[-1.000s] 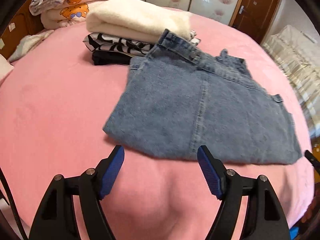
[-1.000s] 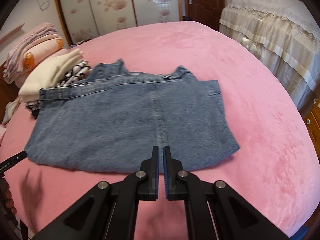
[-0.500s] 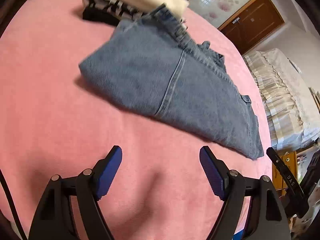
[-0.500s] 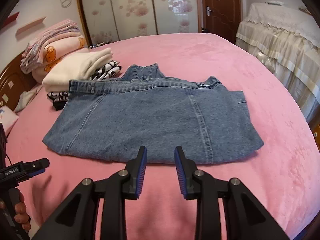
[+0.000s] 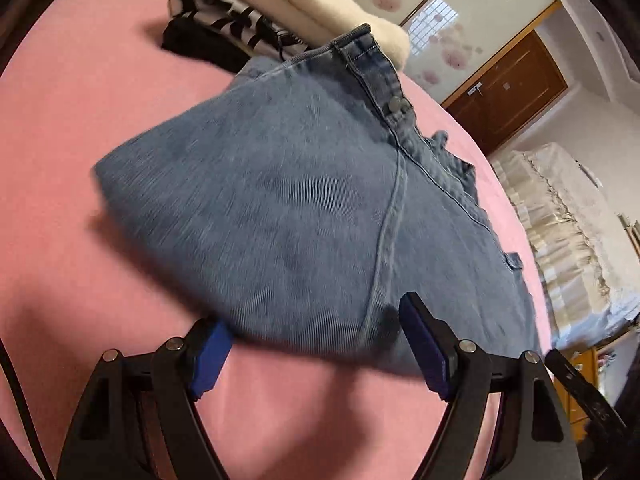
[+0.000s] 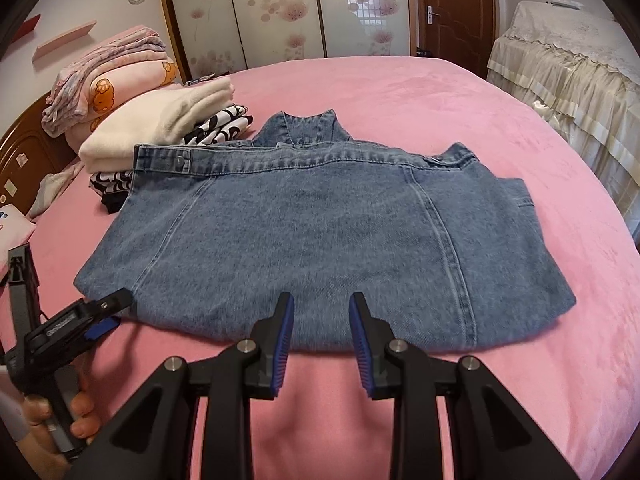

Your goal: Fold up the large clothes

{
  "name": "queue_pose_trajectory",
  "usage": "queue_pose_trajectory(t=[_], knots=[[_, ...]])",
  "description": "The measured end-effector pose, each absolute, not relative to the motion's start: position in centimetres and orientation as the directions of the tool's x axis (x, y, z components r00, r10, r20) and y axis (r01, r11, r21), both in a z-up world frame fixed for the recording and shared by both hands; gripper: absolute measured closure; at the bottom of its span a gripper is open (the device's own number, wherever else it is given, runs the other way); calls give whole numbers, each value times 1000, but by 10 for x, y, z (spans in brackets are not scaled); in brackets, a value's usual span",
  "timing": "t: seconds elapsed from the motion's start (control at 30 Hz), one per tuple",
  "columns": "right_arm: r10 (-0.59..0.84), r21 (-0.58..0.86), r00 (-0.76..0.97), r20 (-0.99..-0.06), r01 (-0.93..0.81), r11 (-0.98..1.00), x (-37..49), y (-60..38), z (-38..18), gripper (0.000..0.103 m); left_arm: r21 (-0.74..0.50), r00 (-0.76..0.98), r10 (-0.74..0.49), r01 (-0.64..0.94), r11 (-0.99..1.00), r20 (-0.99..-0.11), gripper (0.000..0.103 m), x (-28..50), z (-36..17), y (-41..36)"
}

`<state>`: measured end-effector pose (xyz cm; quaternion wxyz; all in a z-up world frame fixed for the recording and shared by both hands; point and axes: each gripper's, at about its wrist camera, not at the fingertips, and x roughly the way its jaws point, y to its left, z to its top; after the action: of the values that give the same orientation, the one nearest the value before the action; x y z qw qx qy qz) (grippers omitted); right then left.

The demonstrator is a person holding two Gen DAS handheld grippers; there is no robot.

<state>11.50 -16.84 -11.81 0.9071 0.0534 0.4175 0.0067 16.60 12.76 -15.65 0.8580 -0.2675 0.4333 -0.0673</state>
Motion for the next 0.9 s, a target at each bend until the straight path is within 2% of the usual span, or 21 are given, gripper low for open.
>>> queue_pose_trajectory(t=[0.2, 0.27, 0.3, 0.33, 0.4, 0.5, 0.67, 0.73, 0.9], knots=[[54, 94, 647, -760, 28, 995, 137, -164, -128, 75, -527, 667, -317, -135, 839, -675, 25, 207, -159, 129], [50, 88, 650, -759, 25, 996, 144, -161, -131, 75, -555, 686, -309, -166, 815, -658, 33, 221, -159, 137], [41, 74, 655, -755, 23, 997, 150, -159, -133, 75, -564, 701, -280, -207, 800, -656, 46, 229, -159, 144], [35, 65, 658, -752, 21, 998, 154, -157, -134, 75, -574, 708, -266, -235, 785, -654, 53, 232, -160, 150], [35, 51, 659, -751, 5, 999, 164, -153, -136, 75, -590, 713, -250, -277, 759, -656, 73, 238, -161, 155], [43, 37, 667, -744, -24, 999, 178, -143, -138, 75, -520, 726, -189, -262, 813, -661, 84, 238, -150, 143], [83, 39, 632, -771, -83, 996, 199, -128, -155, 76, -370, 775, -97, -184, 911, -624, 90, 229, -110, 112], [91, 46, 569, -817, -92, 995, 208, -125, -176, 80, -310, 803, -78, -137, 941, -591, 90, 220, -88, 96], [138, 125, 569, -811, -63, 990, 210, -136, -180, 79, -142, 872, -57, -15, 990, -486, 90, 195, -43, 49]])
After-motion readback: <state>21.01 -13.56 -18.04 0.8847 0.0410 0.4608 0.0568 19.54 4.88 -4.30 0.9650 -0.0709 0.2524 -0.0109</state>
